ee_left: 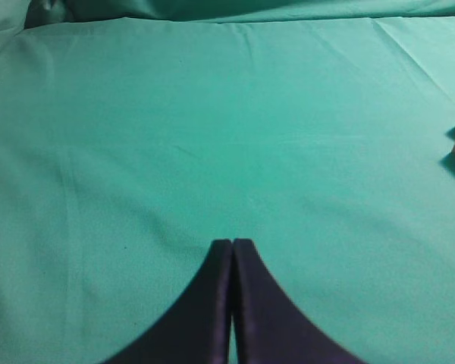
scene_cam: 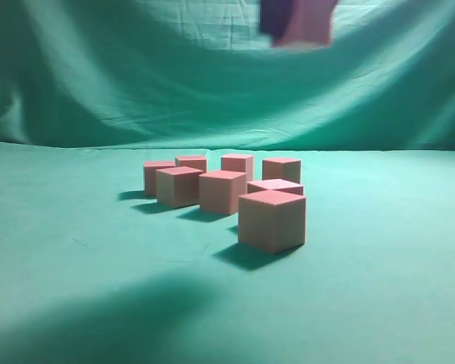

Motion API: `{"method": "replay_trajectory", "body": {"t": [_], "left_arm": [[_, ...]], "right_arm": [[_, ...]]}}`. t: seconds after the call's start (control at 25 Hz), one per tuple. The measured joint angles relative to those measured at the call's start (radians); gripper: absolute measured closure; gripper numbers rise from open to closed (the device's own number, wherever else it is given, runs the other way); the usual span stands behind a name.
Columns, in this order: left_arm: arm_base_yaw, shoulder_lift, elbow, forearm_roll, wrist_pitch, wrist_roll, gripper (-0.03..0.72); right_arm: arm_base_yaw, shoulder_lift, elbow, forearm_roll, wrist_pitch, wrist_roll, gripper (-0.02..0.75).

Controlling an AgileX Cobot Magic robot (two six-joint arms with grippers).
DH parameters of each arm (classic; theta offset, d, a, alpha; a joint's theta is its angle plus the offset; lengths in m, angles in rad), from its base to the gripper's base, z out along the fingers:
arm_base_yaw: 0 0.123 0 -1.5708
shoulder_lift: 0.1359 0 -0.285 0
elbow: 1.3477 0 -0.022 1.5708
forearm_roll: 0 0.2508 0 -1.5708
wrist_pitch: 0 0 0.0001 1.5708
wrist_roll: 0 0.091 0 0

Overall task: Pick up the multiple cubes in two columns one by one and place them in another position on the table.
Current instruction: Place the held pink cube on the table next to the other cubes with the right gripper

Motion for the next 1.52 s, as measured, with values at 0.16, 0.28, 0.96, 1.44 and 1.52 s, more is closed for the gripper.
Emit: {"method": "replay_trajectory", "body": {"t": [0.16, 0.28, 0.96, 1.44, 1.52], "left_arm": [[0.000, 0.000, 0.000, 0.000, 0.000, 0.000, 0.688], [0.000, 0.000, 0.000, 0.000, 0.000, 0.000, 0.688], [0.000, 0.000, 0.000, 0.000, 0.000, 0.000, 0.688], [0.000, 0.000, 0.000, 0.000, 0.000, 0.000, 0.688], [0.000, 0.000, 0.000, 0.000, 0.000, 0.000, 0.688]], "right_arm": [[0.184, 0.000, 0.107, 0.008, -0.068, -0.093, 0.478], [0.284, 0.000, 0.133, 0.010, -0.097, -0.169, 0.478], [0.352, 0.124, 0.134, -0.039, -0.222, -0.430, 0.478], [0.302, 0.228, 0.134, -0.038, -0.261, -0.433, 0.478], [0.296, 0.239, 0.134, -0.038, -0.263, -0.433, 0.478]]}}
